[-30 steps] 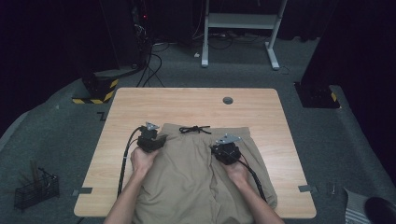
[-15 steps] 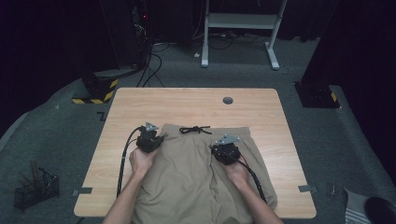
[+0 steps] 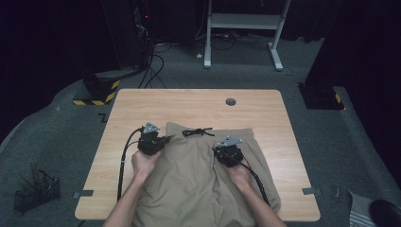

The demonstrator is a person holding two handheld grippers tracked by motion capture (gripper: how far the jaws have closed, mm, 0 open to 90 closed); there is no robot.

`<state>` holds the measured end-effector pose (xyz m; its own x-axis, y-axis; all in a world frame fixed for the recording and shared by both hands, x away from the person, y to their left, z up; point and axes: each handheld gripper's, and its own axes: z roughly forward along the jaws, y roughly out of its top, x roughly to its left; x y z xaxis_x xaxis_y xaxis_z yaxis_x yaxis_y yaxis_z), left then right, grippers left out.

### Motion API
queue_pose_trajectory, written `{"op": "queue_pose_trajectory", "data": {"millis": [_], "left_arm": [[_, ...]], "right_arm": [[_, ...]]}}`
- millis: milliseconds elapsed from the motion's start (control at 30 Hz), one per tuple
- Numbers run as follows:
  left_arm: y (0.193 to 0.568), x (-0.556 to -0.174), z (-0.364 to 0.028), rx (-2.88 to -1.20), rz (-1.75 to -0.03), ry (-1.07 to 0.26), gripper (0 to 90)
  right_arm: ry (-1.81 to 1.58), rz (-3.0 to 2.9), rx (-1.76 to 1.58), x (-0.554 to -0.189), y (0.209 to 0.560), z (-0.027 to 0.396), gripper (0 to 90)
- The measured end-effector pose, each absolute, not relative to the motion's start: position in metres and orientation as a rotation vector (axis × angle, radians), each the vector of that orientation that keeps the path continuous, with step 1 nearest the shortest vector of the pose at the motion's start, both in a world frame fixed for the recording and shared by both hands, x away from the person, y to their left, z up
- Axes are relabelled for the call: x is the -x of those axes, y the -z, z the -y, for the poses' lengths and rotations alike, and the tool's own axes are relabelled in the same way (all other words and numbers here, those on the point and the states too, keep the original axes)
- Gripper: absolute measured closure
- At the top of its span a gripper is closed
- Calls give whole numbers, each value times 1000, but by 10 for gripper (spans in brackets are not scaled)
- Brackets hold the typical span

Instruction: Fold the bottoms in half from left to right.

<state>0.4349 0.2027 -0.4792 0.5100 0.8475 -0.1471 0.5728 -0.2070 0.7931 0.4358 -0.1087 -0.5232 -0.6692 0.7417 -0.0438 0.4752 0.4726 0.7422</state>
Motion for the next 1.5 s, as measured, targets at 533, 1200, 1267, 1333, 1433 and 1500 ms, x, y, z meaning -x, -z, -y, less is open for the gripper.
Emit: {"op": "queue_pose_trajectory", "data": {"millis": [533, 1200, 1267, 1333, 1433, 1500], "left_arm": [[449, -422, -158, -1916, -965, -289, 890], [427, -412, -135, -1896, -843, -224, 891], [426, -413, -135, -1895, -838, -223, 890], [425, -414, -135, -1886, -839, -215, 890], [426, -417, -133, -1878, -836, -202, 890], [427, -419, -132, -1880, -836, -198, 890]], "right_arm": [[-1059, -2381, -1052, -439, 523, 111, 726], [-1034, -2412, -932, -427, 523, 88, 868], [-1036, -2424, -908, -426, 523, 79, 870], [-1043, -2433, -892, -426, 524, 69, 872], [-1062, -2458, -879, -428, 524, 55, 871], [-1087, -2471, -890, -428, 524, 50, 846]]}}
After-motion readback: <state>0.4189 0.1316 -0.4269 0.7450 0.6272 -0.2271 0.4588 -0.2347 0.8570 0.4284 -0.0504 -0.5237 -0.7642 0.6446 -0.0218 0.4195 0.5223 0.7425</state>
